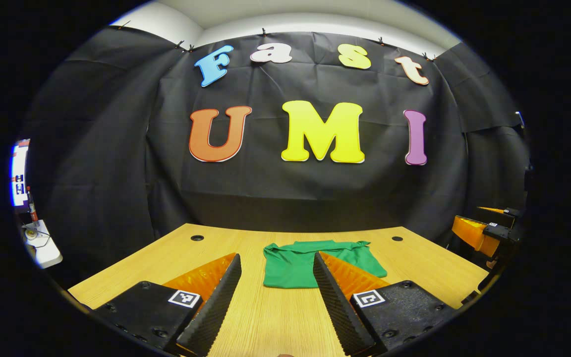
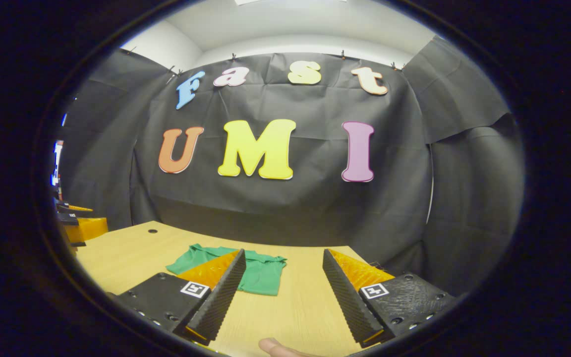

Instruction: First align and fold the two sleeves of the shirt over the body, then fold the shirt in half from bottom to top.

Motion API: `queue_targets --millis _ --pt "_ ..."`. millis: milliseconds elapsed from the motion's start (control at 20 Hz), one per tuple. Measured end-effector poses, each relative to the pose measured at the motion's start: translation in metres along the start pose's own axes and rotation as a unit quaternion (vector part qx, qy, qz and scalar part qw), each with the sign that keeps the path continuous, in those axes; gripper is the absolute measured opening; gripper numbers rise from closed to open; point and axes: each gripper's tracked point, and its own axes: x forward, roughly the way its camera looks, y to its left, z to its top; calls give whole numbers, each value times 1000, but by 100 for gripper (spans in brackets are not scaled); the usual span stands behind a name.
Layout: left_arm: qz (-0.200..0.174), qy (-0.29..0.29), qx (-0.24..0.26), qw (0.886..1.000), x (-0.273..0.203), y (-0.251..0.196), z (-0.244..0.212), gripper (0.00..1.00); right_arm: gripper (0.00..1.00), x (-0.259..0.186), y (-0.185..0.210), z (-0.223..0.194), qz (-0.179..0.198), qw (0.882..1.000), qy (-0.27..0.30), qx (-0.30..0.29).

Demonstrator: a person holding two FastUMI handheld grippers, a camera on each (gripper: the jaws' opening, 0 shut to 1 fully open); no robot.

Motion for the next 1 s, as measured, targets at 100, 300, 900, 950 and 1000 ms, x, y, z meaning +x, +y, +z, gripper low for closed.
queue_targets --millis 100,300,900,950,1000 --pt "-12 14 6 1000 -31 -14 -6 99 96 -33 -2 1 2 1000 -3 13" --pt "-45 -10 14 999 -54 -48 3 97 95 -66 8 -7 11 1000 2 -20" --pt "-43 -23 1 999 -54 -57 -7 98 95 -81 19 -3 -6 999 -11 -52" --pt "-40 -21 -1 999 -53 -54 -8 98 95 -80 21 -5 -4 999 -9 -54" --pt "-38 -18 -5 999 -52 -53 -11 98 95 -79 24 -8 0 999 -4 -53"
